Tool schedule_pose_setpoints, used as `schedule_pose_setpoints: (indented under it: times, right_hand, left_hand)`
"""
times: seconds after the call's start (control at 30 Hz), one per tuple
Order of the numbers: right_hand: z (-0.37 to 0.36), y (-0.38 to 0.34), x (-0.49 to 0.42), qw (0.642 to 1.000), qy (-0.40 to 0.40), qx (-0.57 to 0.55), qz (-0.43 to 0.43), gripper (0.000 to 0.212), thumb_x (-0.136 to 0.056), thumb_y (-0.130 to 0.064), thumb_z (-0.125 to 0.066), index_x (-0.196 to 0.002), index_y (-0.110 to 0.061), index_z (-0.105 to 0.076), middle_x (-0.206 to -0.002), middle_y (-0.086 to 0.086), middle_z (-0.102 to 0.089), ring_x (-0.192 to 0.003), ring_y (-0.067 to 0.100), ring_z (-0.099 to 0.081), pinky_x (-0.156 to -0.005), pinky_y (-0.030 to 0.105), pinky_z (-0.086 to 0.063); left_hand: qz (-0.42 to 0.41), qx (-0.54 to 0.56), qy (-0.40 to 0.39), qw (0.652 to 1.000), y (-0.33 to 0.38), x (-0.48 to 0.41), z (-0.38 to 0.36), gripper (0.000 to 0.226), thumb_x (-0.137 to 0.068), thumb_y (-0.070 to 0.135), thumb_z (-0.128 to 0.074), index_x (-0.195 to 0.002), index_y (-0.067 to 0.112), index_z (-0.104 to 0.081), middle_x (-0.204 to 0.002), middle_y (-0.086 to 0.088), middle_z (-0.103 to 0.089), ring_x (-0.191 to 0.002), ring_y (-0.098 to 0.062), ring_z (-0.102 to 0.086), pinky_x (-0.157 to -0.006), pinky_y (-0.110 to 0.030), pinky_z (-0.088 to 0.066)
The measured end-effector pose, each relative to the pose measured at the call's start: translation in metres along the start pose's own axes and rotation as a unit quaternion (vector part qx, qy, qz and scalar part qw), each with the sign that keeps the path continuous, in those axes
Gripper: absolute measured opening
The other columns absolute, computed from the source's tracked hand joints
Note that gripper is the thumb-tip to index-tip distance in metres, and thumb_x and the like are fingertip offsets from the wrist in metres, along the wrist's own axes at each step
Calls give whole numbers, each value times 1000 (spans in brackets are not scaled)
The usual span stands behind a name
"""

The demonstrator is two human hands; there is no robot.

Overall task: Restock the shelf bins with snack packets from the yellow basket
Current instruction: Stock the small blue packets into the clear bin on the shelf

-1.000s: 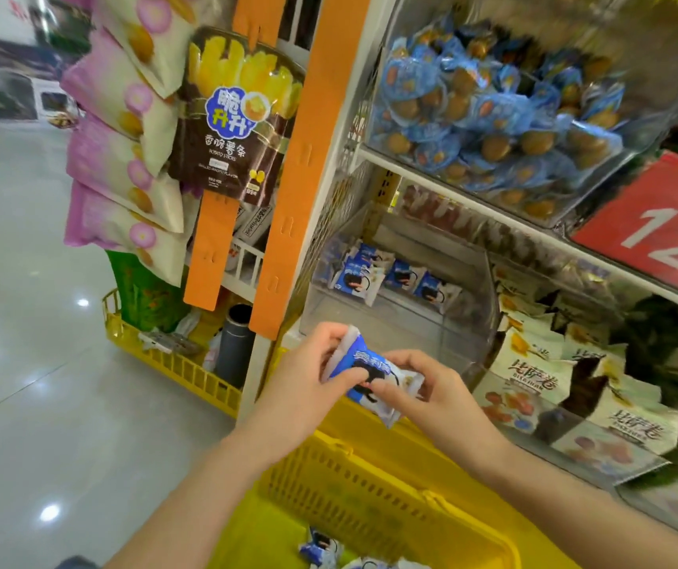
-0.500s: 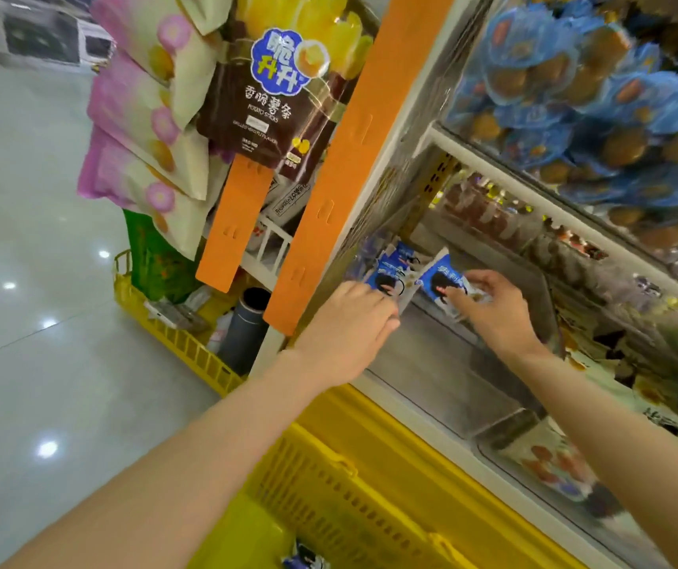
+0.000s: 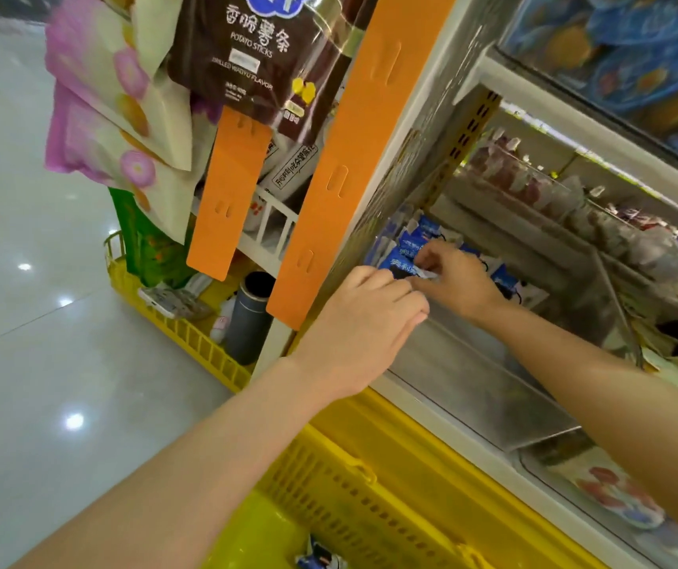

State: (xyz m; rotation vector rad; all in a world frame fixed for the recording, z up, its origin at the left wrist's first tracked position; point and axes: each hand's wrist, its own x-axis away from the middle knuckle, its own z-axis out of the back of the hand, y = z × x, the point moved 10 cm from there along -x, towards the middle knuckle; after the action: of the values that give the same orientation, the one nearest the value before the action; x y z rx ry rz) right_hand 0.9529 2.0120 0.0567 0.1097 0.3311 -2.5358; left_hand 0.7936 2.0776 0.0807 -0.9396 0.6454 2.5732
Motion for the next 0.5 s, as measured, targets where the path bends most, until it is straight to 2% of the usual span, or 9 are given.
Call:
schedule_pose_setpoints:
  times: [0.1, 0.33, 0.43, 0.5]
  right_hand:
    - [2, 1, -1, 999, 9, 39, -6, 40, -81, -33, -70, -110, -9, -59, -109, 8, -63, -98, 21, -60, -86, 41, -51]
    - [3, -3, -4, 995, -15, 93, -24, 44, -83, -39, -67, -115, -12, -56, -117, 7, -59, -103, 22, -58, -86, 40, -50]
    - [13, -7, 8, 998, 0, 56, -38, 44, -89, -37, -60, -124, -10, -53, -122, 9, -59, -110, 23, -57, -91, 42, -48]
    - [28, -8, 26, 998, 33, -13, -56, 41, -93, -32, -54, -128, -10, -52, -120, 10, -62, -109, 23, -59, -93, 41, -48]
  left_hand:
    - [2, -6, 1, 1000, -2, 1, -2, 12, -92, 16, -52, -93, 18, -64, -87, 3, -65, -85, -16, -56, -88, -26, -26]
    - [24, -57, -21, 998, 1, 1, -5, 26, -93, 23, -38, -95, 19, -63, -89, 3, -65, -87, -17, -57, -89, -28, -29]
    - [40, -61, -49, 996, 1, 1, -6, 29, -94, 25, -35, -99, 17, -62, -93, 1, -64, -90, -18, -56, -92, -32, -35]
    - [46, -67, -66, 994, 2, 2, -8, 26, -96, 23, -37, -105, 15, -60, -100, -1, -63, -96, -20, -53, -94, -35, -37]
